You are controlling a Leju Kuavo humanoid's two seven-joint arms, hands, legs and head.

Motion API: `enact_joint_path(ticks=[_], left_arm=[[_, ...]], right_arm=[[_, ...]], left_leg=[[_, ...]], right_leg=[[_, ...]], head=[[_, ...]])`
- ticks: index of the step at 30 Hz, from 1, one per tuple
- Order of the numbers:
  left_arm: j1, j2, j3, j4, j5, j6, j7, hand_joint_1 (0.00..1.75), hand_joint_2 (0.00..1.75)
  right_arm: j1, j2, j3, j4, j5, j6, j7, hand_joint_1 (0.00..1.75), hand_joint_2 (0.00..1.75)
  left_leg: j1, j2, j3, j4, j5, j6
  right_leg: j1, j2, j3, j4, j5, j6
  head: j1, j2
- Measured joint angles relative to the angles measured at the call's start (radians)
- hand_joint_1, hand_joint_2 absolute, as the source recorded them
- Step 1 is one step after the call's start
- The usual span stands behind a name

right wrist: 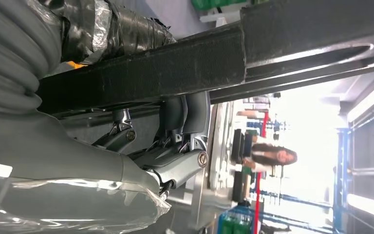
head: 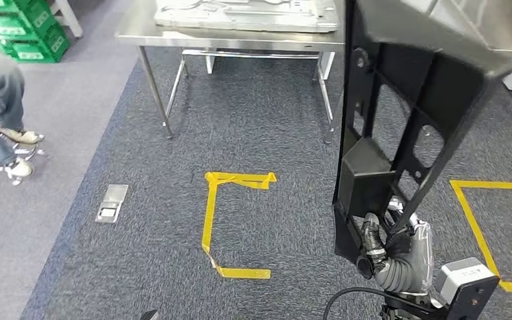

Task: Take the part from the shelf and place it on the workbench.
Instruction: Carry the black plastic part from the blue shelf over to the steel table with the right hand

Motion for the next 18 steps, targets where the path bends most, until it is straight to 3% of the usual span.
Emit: enact_joint_path(ticks=[1,3,4,5,6,7,9,10,12,14,16,18], left_arm=[[0.0,-0.004,0.0,0.0,0.0,0.0,0.0,0.0,0.0],[-0.003,-0.012,0.0,0.0,0.001,0.0,0.001,0.0,0.0],[-0.004,-0.014,0.0,0.0,0.001,0.0,0.001,0.0,0.0],[-0.004,-0.015,0.0,0.0,0.001,0.0,0.001,0.0,0.0],[-0.004,-0.016,0.0,0.0,0.001,0.0,0.001,0.0,0.0],[-0.003,-0.016,0.0,0.0,0.002,0.0,0.001,0.0,0.0],[-0.002,-0.016,-0.001,0.0,0.002,0.0,0.002,0.0,0.0],[-0.003,-0.017,-0.001,0.0,0.002,0.0,0.002,0.0,0.0],[-0.003,-0.02,-0.002,0.0,0.003,0.0,0.003,0.0,0.0],[-0.001,-0.022,-0.002,0.0,0.004,0.0,0.004,0.0,0.0],[0.002,-0.022,-0.002,0.0,0.005,0.0,0.005,0.0,0.0],[0.001,-0.018,-0.002,0.0,0.007,0.0,0.006,0.0,0.0]], right_arm=[[0.0,0.0,0.0,0.0,0.0,0.0,0.0,1.75,1.75],[0.002,-0.002,0.0,0.0,0.0,-0.001,0.001,1.75,1.75],[0.003,-0.003,0.0,0.0,0.0,-0.001,0.002,1.75,1.75],[0.004,-0.004,0.0,0.001,0.0,-0.002,0.002,1.75,1.75],[0.005,-0.005,0.0,0.001,0.0,-0.002,0.003,1.75,1.75],[0.005,-0.006,0.0,0.001,-0.001,-0.002,0.005,1.75,1.75],[0.004,-0.007,0.0,0.001,-0.001,-0.003,0.007,1.75,1.75],[0.003,-0.007,0.0,0.001,0.0,-0.003,0.008,1.75,1.75],[0.001,-0.007,0.0,0.0,0.0,-0.003,0.009,1.75,1.75],[0.0,-0.007,0.0,0.0,0.001,-0.004,0.01,1.75,1.75],[0.001,-0.007,0.001,0.0,0.001,-0.005,0.012,1.75,1.75],[0.003,-0.007,0.001,0.0,0.0,-0.006,0.013,1.75,1.75]], left_leg=[[0.002,-0.01,-0.001,-0.001,0.003,0.006],[0.001,-0.034,-0.008,-0.001,0.009,0.015],[-0.001,-0.047,-0.011,-0.001,0.011,0.019],[-0.004,-0.061,-0.014,-0.001,0.013,0.021],[-0.007,-0.076,-0.015,-0.001,0.015,0.022],[-0.011,-0.091,-0.016,-0.001,0.017,0.023],[-0.016,-0.12,-0.017,-0.001,0.022,0.021],[-0.017,-0.132,-0.019,-0.001,0.025,0.019],[-0.013,-0.152,-0.027,-0.002,0.032,0.009],[-0.009,-0.159,-0.032,-0.004,0.035,-0.003],[-0.013,-0.11,-0.047,0.03,0.007,-0.013],[-0.012,-0.044,-0.092,0.14,-0.063,-0.021]], right_leg=[[-0.002,0.028,-0.017,0.039,-0.026,0.004],[-0.004,0.088,-0.081,0.177,-0.096,0.007],[-0.004,0.101,-0.116,0.247,-0.122,0.006],[-0.004,0.107,-0.141,0.291,-0.13,0.004],[-0.003,0.11,-0.148,0.296,-0.118,-0.001],[-0.001,0.115,-0.135,0.258,-0.086,-0.01],[0.005,0.15,-0.073,0.113,-0.011,-0.038],[0.008,0.167,-0.046,0.051,0.012,-0.049],[0.014,0.18,-0.027,-0.002,0.021,-0.056],[0.014,0.16,-0.021,-0.019,0.03,-0.053],[0.009,0.143,-0.008,-0.044,0.046,-0.053],[0.007,0.126,-0.003,-0.055,0.055,-0.054]], head=[[0.001,0.0],[0.003,0.0],[0.003,0.0],[0.003,0.0],[0.003,0.0],[0.002,0.0],[0.002,0.0],[0.001,0.0],[0.001,0.0],[0.003,0.0],[0.001,0.0],[-0.004,0.0]])
